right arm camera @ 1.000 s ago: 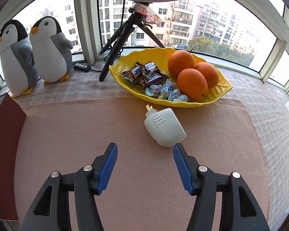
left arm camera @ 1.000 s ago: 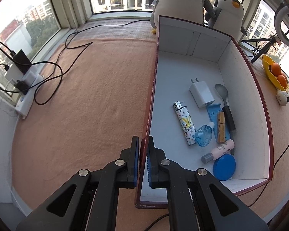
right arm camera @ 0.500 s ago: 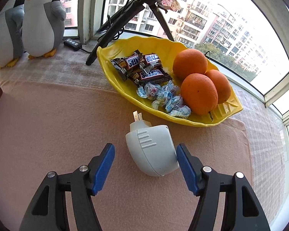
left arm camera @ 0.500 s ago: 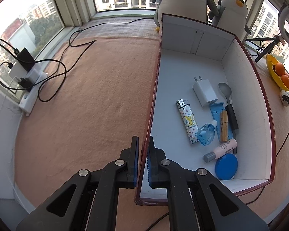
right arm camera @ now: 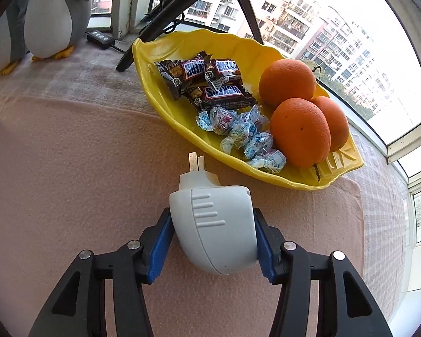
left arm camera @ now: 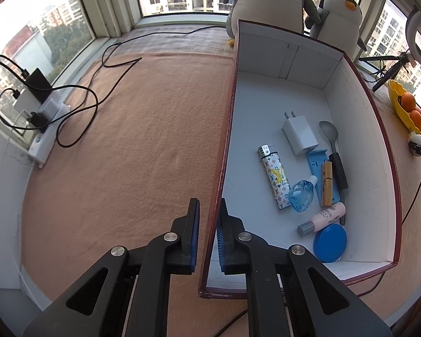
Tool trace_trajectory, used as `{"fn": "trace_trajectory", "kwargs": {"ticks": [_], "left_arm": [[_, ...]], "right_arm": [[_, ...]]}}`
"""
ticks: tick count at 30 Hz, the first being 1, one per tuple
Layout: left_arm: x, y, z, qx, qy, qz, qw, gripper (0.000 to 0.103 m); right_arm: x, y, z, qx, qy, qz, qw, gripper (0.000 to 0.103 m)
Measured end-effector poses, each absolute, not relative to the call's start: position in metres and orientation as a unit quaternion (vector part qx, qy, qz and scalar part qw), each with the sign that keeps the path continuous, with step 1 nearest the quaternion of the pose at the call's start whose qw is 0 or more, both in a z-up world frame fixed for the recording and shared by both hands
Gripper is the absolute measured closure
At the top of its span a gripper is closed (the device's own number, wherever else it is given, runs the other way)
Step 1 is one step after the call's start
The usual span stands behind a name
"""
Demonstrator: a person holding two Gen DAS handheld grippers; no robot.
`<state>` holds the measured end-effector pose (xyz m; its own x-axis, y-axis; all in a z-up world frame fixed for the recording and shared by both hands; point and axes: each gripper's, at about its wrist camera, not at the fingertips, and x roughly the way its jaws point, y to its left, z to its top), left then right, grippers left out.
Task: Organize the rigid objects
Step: 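Move the right gripper to the white plug-in device and grasp it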
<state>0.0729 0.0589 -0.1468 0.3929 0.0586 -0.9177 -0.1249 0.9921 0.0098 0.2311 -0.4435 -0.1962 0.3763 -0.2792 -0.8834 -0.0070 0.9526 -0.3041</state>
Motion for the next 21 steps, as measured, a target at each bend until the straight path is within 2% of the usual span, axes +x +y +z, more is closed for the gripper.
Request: {"fn": "trace_trajectory", "kwargs": {"ticks": [4,21], "left_arm": [[0.073,0.059,-0.148,-0.033,0.548,0.054,0.834,0.093],[0.072,0.061,-0.149,-0.041,0.544,0.04,0.837,0.093]], "right_arm": [[0.227,-0.445,-0.194,-0.11,0.554,-0.077,0.822,0.058],[0.174,-0.43,-0.17,-0.013,0.534,-0.061,0.843,0.058]]}}
